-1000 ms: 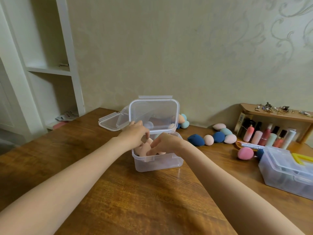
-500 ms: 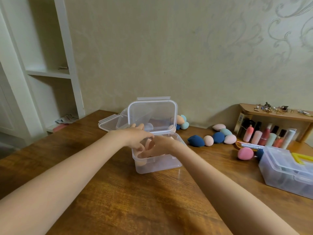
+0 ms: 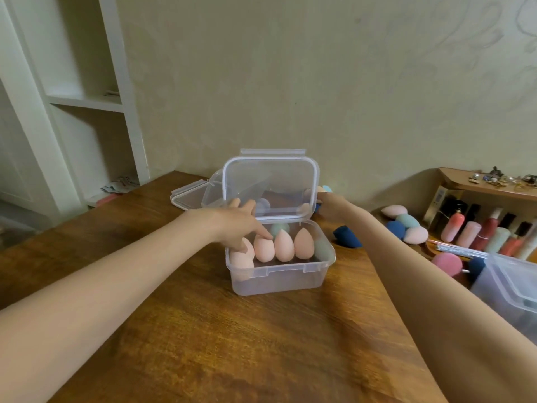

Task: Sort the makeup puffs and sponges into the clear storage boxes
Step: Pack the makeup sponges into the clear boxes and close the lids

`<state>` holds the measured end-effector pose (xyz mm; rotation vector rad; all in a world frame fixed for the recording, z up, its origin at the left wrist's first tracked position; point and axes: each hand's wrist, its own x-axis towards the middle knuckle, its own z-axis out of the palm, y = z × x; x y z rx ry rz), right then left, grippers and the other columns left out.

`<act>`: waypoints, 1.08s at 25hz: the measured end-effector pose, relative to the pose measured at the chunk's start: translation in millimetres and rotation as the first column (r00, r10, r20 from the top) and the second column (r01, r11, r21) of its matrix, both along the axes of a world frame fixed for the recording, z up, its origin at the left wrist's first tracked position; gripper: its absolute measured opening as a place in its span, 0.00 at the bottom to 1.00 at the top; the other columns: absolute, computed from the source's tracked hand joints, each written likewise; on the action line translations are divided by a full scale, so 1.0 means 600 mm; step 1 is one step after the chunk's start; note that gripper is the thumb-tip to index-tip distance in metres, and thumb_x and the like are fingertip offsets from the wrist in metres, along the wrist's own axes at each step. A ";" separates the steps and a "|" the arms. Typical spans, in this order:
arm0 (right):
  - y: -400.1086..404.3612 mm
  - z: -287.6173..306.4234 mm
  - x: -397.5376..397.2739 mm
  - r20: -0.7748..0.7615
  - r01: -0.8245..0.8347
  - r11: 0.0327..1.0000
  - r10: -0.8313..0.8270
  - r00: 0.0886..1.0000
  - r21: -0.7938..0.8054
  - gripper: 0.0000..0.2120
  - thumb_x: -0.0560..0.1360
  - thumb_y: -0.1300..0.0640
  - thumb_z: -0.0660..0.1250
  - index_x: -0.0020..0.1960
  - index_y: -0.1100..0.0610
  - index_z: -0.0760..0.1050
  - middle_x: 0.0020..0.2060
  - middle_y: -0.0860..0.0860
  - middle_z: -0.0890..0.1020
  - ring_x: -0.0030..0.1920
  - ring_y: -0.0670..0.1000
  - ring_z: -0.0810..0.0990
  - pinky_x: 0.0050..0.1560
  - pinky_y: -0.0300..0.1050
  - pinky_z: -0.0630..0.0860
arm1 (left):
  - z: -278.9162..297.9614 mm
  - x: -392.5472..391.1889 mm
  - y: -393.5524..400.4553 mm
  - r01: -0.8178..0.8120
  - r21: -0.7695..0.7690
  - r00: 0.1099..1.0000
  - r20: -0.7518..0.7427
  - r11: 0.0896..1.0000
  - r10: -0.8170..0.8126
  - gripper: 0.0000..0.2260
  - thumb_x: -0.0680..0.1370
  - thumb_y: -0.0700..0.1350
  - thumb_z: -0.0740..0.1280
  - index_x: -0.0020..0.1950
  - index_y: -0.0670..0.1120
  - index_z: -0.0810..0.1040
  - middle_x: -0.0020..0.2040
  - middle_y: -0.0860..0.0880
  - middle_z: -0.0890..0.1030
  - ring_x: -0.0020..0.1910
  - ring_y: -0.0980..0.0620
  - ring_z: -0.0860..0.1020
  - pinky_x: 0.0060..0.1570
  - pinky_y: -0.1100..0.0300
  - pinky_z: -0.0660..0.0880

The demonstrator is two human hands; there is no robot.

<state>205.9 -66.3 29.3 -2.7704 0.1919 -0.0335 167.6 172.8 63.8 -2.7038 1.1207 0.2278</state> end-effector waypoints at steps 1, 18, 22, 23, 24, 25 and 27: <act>-0.006 -0.016 0.027 0.006 0.011 1.000 -0.011 1.000 0.027 0.14 0.75 0.62 0.62 0.61 0.56 0.73 0.57 0.55 0.78 0.57 0.58 0.77 0.60 0.52 0.75 | -0.003 0.002 -0.001 -0.001 0.003 1.000 0.004 1.000 0.001 0.26 0.78 0.44 0.64 0.72 0.64 0.61 0.55 0.49 0.60 0.60 0.46 0.61 0.61 0.50 0.66; 0.139 0.041 -0.222 -0.053 -0.288 0.953 0.294 0.954 0.099 0.07 0.71 0.62 0.69 0.48 0.53 0.76 0.41 0.50 0.79 0.39 0.45 0.76 0.39 0.36 0.73 | -0.009 -0.048 -0.030 -0.044 -0.066 0.999 0.004 0.997 0.044 0.17 0.79 0.42 0.62 0.68 0.48 0.68 0.62 0.45 0.61 0.62 0.46 0.63 0.64 0.52 0.68; 0.138 0.026 -0.212 -0.080 -0.309 0.947 0.302 0.950 -0.084 0.07 0.73 0.61 0.66 0.51 0.58 0.77 0.41 0.50 0.76 0.42 0.49 0.74 0.36 0.33 0.67 | -0.011 -0.054 -0.037 -0.021 -0.076 1.000 0.008 0.997 0.022 0.15 0.78 0.41 0.62 0.66 0.48 0.71 0.65 0.44 0.61 0.65 0.44 0.61 0.64 0.51 0.67; 0.141 0.024 -0.210 -0.073 -0.315 0.944 0.309 0.948 -0.101 0.06 0.73 0.61 0.66 0.49 0.57 0.77 0.41 0.50 0.77 0.42 0.49 0.73 0.35 0.34 0.67 | -0.011 -0.055 -0.039 -0.022 -0.083 1.000 0.011 0.996 0.023 0.14 0.78 0.41 0.62 0.64 0.46 0.72 0.64 0.44 0.61 0.64 0.44 0.61 0.64 0.51 0.67; 0.145 0.022 -0.207 -0.072 -0.313 0.942 0.306 0.949 -0.122 0.05 0.73 0.61 0.67 0.48 0.57 0.78 0.42 0.52 0.78 0.42 0.50 0.73 0.37 0.35 0.68 | -0.011 -0.054 -0.039 -0.021 -0.093 1.000 0.012 0.995 0.023 0.13 0.78 0.41 0.62 0.63 0.45 0.72 0.64 0.44 0.62 0.64 0.44 0.61 0.64 0.51 0.67; 0.147 0.020 -0.203 -0.073 -0.308 0.939 0.300 0.951 -0.155 0.06 0.73 0.60 0.67 0.49 0.58 0.78 0.44 0.54 0.78 0.42 0.50 0.73 0.40 0.38 0.69 | -0.010 -0.053 -0.037 -0.022 -0.107 1.000 0.004 0.994 0.022 0.14 0.78 0.41 0.61 0.63 0.46 0.72 0.64 0.44 0.62 0.64 0.44 0.61 0.64 0.51 0.67; 0.150 0.019 -0.197 -0.085 -0.305 0.922 0.293 0.952 -0.240 0.09 0.74 0.59 0.65 0.52 0.61 0.77 0.43 0.54 0.77 0.43 0.51 0.72 0.43 0.41 0.68 | -0.007 -0.051 -0.032 -0.034 -0.129 0.998 -0.053 0.991 0.027 0.19 0.78 0.43 0.60 0.69 0.51 0.68 0.65 0.44 0.62 0.65 0.43 0.60 0.65 0.49 0.66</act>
